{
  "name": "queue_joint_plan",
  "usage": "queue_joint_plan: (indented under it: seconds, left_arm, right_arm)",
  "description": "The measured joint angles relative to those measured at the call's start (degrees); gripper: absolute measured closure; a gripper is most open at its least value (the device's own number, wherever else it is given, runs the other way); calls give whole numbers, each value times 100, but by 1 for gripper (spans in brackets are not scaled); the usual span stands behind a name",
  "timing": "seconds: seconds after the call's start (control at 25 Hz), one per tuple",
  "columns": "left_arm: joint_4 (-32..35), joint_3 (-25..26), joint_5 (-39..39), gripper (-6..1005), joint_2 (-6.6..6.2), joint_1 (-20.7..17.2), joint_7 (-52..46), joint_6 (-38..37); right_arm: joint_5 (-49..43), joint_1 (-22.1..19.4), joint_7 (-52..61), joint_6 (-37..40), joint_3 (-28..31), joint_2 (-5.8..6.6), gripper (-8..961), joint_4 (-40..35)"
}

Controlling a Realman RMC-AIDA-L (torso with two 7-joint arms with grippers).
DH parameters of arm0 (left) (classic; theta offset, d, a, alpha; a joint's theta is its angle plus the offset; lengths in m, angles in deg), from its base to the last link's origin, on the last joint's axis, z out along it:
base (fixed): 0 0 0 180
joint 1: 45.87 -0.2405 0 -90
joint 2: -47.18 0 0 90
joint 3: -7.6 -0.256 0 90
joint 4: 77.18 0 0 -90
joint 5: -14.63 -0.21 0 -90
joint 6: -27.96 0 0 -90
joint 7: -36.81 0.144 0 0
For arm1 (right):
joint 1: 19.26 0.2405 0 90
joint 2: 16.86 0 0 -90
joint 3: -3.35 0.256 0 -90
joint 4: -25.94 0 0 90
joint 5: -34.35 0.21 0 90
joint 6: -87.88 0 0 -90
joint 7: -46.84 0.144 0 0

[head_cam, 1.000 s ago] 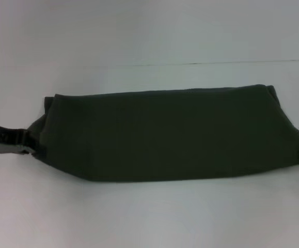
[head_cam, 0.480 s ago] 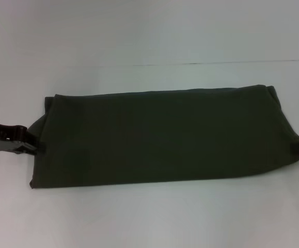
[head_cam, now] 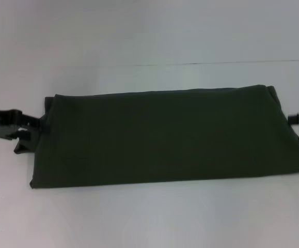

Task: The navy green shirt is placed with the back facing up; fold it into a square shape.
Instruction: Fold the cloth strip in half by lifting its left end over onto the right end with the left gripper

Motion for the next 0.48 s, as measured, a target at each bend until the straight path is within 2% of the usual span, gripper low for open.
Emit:
queue_joint_plan:
  seconds: [0.16, 0.24, 0.36, 0.48]
  left_arm:
    - [-10, 69, 88, 444, -39, 92, -50, 58]
    - [-18, 88, 121, 209, -49, 121, -140, 116]
    - [-24, 99, 251, 167, -56, 129, -222, 175]
    - [-29, 104, 418, 126, -57, 128, -305, 181]
  right_arm:
    - [329, 49, -72, -162, 28, 8, 246, -175]
    - [613, 65, -228, -286, 32, 11, 217, -223]
    - [1193, 69, -749, -544, 36, -42, 173, -207]
    - [1886, 28, -1547, -807, 38, -152, 129, -59]
